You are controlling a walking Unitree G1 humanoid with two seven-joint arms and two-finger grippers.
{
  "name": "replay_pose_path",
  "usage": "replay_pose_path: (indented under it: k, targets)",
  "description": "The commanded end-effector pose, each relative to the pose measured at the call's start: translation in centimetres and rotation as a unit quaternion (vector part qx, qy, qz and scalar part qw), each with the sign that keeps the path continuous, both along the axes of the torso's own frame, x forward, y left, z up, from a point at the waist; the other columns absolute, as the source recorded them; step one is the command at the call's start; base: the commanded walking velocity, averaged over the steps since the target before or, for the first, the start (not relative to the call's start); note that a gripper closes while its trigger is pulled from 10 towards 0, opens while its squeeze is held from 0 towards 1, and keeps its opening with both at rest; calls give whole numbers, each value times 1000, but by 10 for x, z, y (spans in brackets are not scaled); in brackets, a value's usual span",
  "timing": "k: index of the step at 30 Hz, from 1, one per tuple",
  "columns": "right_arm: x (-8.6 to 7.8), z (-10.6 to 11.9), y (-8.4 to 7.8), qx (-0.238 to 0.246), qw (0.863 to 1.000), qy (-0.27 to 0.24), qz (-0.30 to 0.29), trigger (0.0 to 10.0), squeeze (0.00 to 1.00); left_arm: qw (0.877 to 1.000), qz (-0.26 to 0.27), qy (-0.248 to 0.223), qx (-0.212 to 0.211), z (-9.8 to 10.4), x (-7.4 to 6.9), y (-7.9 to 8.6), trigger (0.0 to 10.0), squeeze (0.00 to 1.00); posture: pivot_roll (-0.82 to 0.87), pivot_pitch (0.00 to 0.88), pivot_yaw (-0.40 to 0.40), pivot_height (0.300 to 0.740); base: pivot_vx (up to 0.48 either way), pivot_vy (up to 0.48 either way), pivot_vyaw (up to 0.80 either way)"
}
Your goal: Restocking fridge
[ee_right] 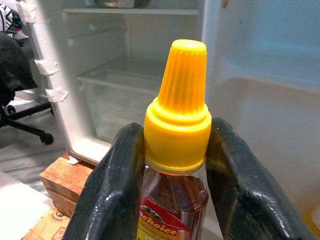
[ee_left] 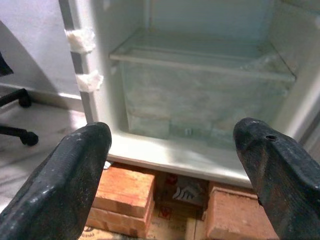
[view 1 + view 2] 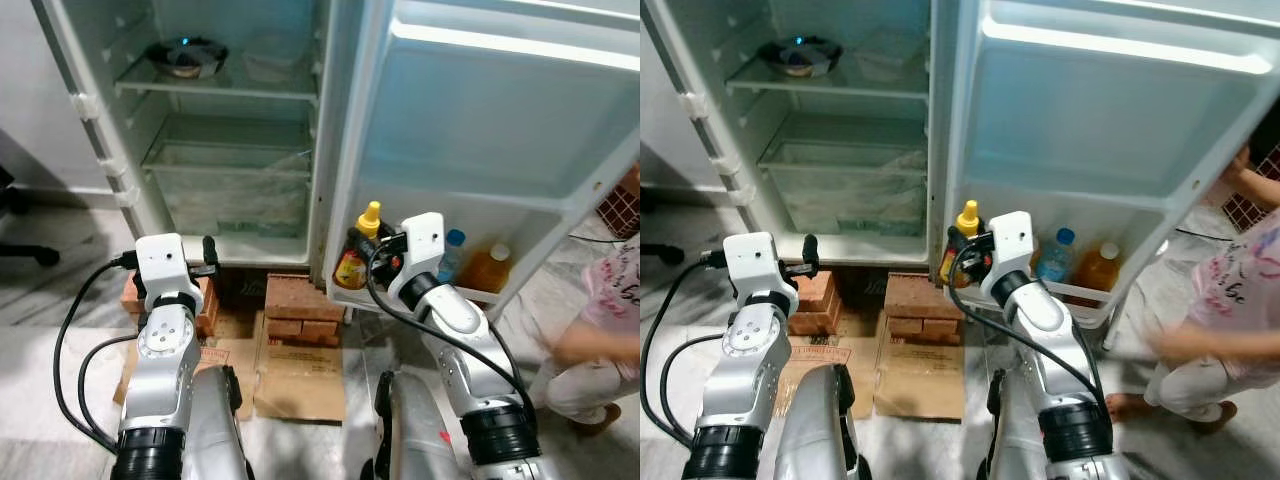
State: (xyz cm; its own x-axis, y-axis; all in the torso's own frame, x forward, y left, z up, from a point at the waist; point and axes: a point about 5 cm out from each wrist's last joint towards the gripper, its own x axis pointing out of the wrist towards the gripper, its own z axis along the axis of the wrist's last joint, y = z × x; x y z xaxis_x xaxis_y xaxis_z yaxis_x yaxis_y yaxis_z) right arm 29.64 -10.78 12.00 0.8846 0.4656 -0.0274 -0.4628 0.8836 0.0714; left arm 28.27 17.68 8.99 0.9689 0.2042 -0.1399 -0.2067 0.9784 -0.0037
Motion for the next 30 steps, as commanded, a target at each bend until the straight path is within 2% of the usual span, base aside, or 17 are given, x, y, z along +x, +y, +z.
replay_pose_path:
  k: [1,9,20,30]
  targets:
    - [4,16,1,-5,999,-42,4,10000,0,1000,-2,2,0,1,-2,2,10000,0,13,0,-20,539,0,0,431]
    - [9,17,2,-2,999,-47,-12,10000,0,1000,-4,1,-1,1,-1,0,10000,0,11,0,-17,539,0,0,740]
    - [22,27,-19,-2,991,-74,-111,10000,0,999,-33,-5,6,3,2,-1,10000,0,13,0,-9,539,24,0,0]
    - [25,27,-24,-2,989,-74,-131,10000,0,999,-35,-5,4,4,2,-3,10000,0,9,0,-5,539,263,0,0]
